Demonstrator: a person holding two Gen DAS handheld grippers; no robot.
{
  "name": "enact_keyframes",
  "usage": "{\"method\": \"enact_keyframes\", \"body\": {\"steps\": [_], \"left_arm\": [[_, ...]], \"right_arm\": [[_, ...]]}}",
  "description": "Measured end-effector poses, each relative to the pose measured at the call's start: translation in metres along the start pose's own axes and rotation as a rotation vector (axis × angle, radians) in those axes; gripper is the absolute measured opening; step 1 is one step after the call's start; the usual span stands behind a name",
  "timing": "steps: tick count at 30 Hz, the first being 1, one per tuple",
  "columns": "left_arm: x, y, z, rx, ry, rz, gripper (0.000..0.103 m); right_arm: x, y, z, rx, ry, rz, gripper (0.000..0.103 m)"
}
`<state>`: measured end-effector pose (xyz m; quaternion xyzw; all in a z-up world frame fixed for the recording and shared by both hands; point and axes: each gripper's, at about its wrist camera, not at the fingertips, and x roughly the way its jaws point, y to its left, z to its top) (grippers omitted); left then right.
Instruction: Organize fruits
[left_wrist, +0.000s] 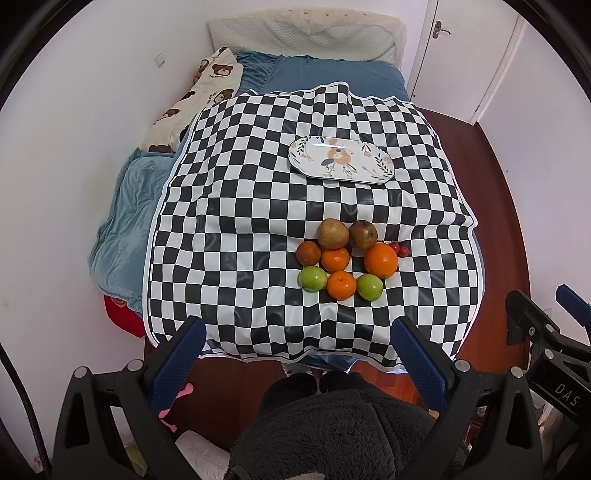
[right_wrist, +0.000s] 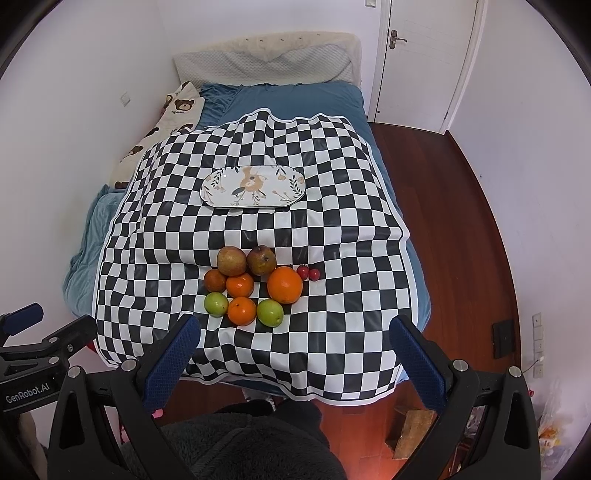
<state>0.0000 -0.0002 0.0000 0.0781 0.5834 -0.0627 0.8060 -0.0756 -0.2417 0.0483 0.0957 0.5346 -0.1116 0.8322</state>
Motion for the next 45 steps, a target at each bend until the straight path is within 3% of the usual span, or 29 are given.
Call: {"method": "enact_keyframes", "body": {"steps": [45], "left_arm": [[0.0, 0.0003, -0.0001, -0.002, -0.002, -0.008, 0.103]], "right_arm": [[0.0007, 0.0011, 0.002, 0.0, -0.002, -0.001, 0.103]]}}
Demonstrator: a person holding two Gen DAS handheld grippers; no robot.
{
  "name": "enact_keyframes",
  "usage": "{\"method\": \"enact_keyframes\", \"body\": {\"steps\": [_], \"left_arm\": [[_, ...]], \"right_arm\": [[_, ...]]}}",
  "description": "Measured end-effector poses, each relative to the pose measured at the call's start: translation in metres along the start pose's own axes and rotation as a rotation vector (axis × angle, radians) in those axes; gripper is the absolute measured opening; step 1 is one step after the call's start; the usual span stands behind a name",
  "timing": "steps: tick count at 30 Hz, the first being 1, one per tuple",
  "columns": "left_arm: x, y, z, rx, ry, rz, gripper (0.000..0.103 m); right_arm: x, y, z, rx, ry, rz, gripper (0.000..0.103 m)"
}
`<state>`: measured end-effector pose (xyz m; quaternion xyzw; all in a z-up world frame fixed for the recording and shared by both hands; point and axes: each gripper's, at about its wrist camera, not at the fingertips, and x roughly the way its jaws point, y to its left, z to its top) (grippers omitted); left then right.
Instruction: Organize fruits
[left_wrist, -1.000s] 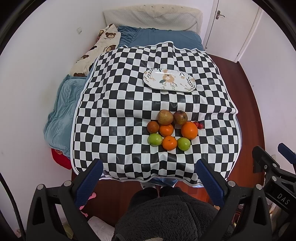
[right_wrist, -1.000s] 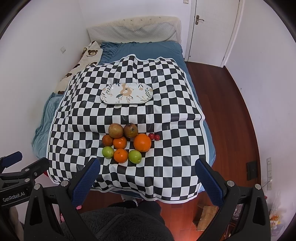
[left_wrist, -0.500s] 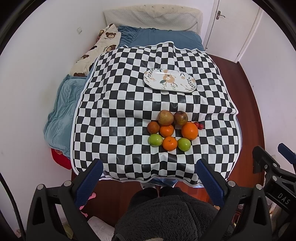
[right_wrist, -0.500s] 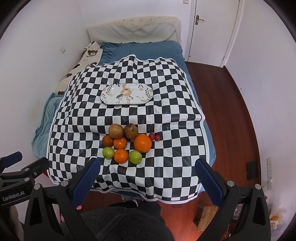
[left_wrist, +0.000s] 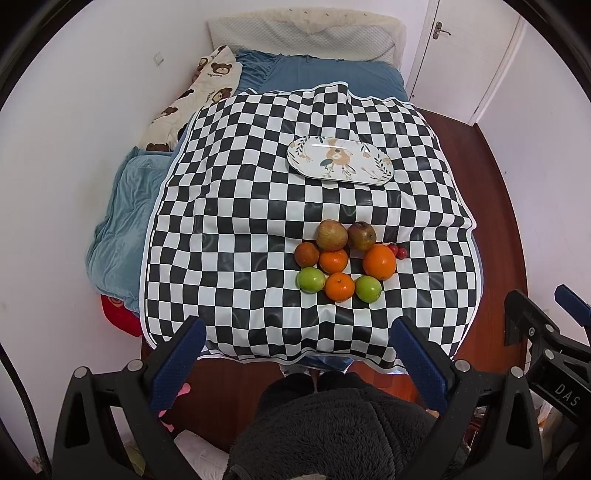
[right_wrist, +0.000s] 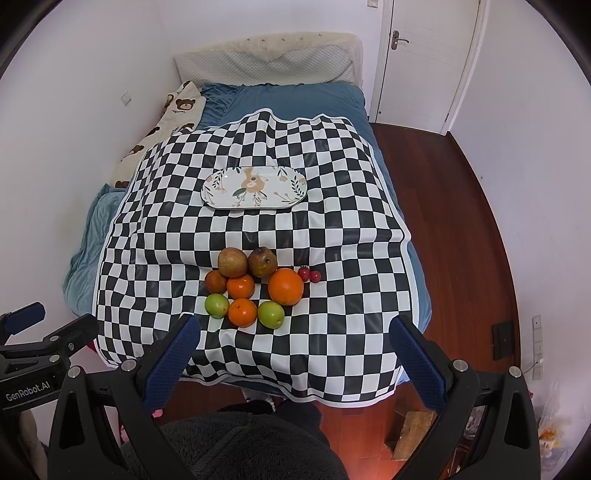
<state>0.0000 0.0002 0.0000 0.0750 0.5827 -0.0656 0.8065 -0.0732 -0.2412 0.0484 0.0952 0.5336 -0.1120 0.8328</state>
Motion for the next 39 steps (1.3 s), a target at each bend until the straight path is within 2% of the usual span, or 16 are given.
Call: {"method": "enact_keyframes", "body": {"steps": [6, 11, 16, 20, 27, 32, 35, 39], "left_arm": [[0.002, 0.001, 0.001, -0.011, -0.011, 0.012, 0.103], [0.033, 0.009, 0.018, -0.041, -0.015, 0.066, 0.103], [0.088, 0.02, 0.031, -0.063, 0.032, 0.118, 0.103], [0.14, 0.027, 0.036, -0.086, 0.119, 0.135, 0.103], [0.228, 0.012, 0.046, -0.09, 0.232, 0.093, 0.103], [0.297, 0.005, 0.045, -0.089, 0.362, 0.015, 0.103], [0.333, -0.002, 0.037, -0.132, 0.447, -0.062, 0.102], [0.361, -0.007, 0.031, -0.199, 0.493, -0.136, 0.099]], "right_arm": [[0.012, -0.003, 0.003, 0.005, 0.001, 0.004, 0.103], [0.038, -0.01, 0.009, 0.053, 0.018, 0.034, 0.103], [0.12, -0.023, 0.02, 0.084, 0.099, 0.067, 0.103], [0.185, -0.029, 0.016, 0.103, 0.146, 0.062, 0.103], [0.292, -0.033, 0.016, 0.129, 0.245, 0.129, 0.103], [0.362, -0.02, 0.014, 0.106, 0.337, 0.147, 0.103], [0.392, -0.014, 0.011, 0.111, 0.384, 0.167, 0.101], [0.424, -0.009, 0.005, 0.129, 0.427, 0.173, 0.096]]}}
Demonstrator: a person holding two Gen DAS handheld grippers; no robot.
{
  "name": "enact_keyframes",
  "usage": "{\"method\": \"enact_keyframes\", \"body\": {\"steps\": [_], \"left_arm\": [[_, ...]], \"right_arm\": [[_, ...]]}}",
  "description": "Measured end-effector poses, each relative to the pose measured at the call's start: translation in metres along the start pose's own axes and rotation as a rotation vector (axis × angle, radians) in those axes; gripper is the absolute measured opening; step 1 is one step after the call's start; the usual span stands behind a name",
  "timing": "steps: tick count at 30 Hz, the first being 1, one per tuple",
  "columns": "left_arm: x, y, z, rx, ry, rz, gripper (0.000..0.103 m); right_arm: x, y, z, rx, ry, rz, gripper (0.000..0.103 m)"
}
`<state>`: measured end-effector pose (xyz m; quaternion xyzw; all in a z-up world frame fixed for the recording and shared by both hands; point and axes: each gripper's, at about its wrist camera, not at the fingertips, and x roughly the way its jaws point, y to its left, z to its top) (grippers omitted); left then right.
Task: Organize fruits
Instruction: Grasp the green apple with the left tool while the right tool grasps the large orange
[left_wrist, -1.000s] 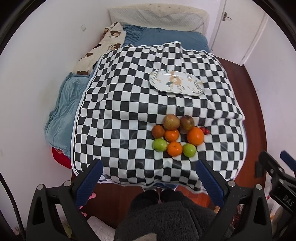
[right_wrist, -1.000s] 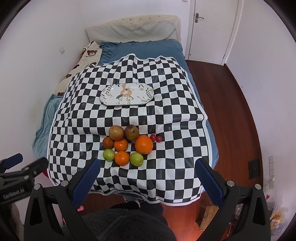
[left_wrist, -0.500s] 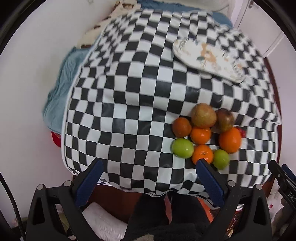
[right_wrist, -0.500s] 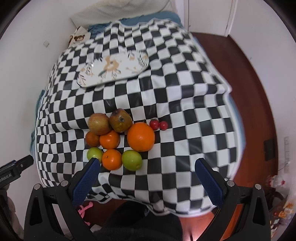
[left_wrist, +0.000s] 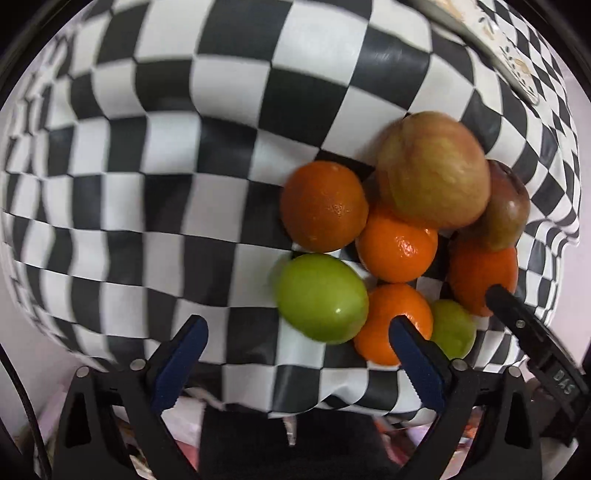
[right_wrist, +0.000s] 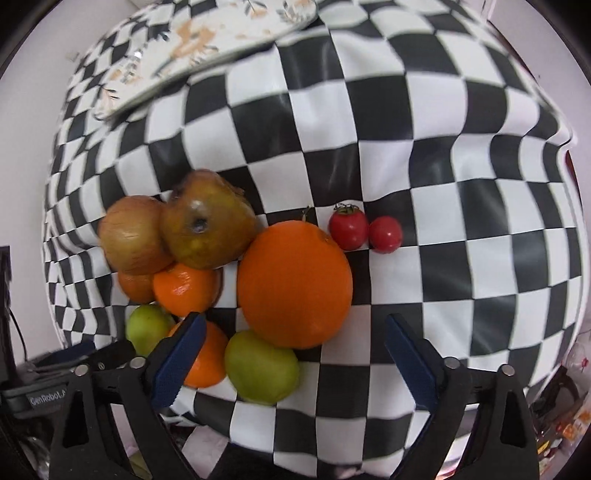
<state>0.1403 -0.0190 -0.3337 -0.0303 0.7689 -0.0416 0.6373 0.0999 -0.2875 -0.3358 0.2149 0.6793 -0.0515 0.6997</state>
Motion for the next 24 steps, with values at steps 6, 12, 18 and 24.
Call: {"method": "enact_keyframes", "body": {"steps": [6, 12, 18, 24], "left_arm": [[0.028, -0.004, 0.004, -0.088, 0.017, -0.134, 0.062], [0.021, -0.024, -0.009, -0.049, -0.018, -0.083, 0.058], [0.022, -0.037, -0.01, 0.003, -0.033, -0.028, 0.058], [0.027, -0.05, -0.008, -0.008, -0.045, -0.04, 0.058]], "right_arm": [[0.035, -0.001, 0.0, 0.067, 0.038, 0.051, 0.082], [0.042, 0.012, 0.002, 0.061, 0.032, 0.052, 0.079], [0.037, 0.016, -0.013, 0.024, 0.047, 0.033, 0.08], [0.047, 0.02, -0.014, 0.074, 0.01, 0.036, 0.081]]}}
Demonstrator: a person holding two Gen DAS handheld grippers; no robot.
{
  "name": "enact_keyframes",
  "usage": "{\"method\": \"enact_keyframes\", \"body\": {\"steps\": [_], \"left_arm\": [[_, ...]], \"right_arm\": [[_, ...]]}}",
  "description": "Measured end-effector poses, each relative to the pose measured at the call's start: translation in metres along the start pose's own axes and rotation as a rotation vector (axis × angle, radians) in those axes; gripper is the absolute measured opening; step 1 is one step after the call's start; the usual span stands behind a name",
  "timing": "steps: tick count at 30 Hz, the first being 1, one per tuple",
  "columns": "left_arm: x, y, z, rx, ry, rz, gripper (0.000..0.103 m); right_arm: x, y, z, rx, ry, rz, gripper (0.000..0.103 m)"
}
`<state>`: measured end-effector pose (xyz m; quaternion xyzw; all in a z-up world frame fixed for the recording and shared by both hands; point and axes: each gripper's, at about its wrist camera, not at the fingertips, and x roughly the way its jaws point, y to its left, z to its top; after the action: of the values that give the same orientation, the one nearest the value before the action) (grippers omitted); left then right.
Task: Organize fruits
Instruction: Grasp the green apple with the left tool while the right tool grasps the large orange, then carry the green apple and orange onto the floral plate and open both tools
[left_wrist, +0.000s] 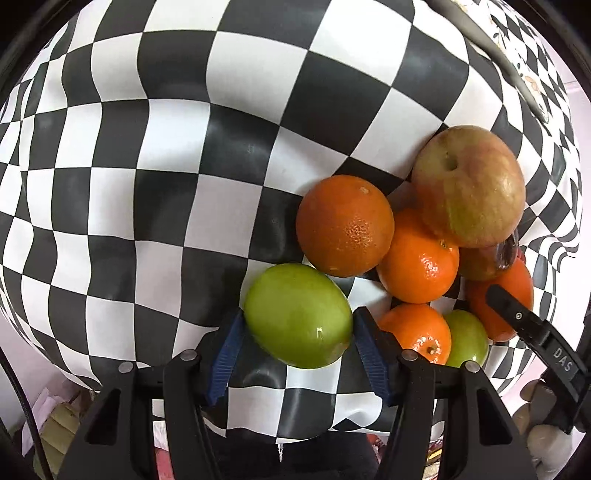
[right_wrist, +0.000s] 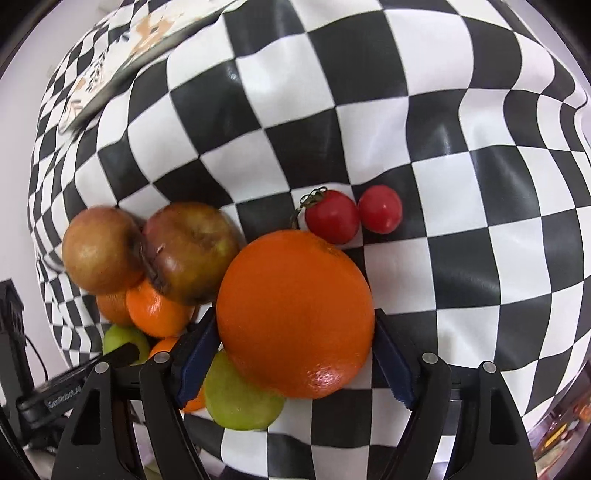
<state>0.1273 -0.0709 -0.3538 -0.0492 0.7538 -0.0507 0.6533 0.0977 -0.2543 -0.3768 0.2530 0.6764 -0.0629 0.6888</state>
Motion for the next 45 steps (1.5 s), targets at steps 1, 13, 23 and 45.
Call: {"method": "enact_keyframes", "body": {"steps": [1, 13, 23, 45], "left_arm": [[-0.001, 0.001, -0.004, 0.015, 0.001, 0.0, 0.058], [-0.064, -0.021, -0.001, 0.125, -0.059, -0.071, 0.058], [-0.154, -0.026, 0.083, 0.202, -0.194, -0.134, 0.058], [-0.1, -0.109, 0.295, 0.254, -0.103, 0.063, 0.058]], "right_arm": [[-0.001, 0.0, -0.001, 0.002, -0.003, 0.0, 0.08], [-0.071, -0.005, -0.022, 0.065, -0.142, 0.043, 0.079], [-0.15, 0.044, 0.05, 0.017, -0.24, 0.205, 0.079], [-0.072, 0.059, 0.275, -0.103, -0.193, 0.03, 0.08]]}}
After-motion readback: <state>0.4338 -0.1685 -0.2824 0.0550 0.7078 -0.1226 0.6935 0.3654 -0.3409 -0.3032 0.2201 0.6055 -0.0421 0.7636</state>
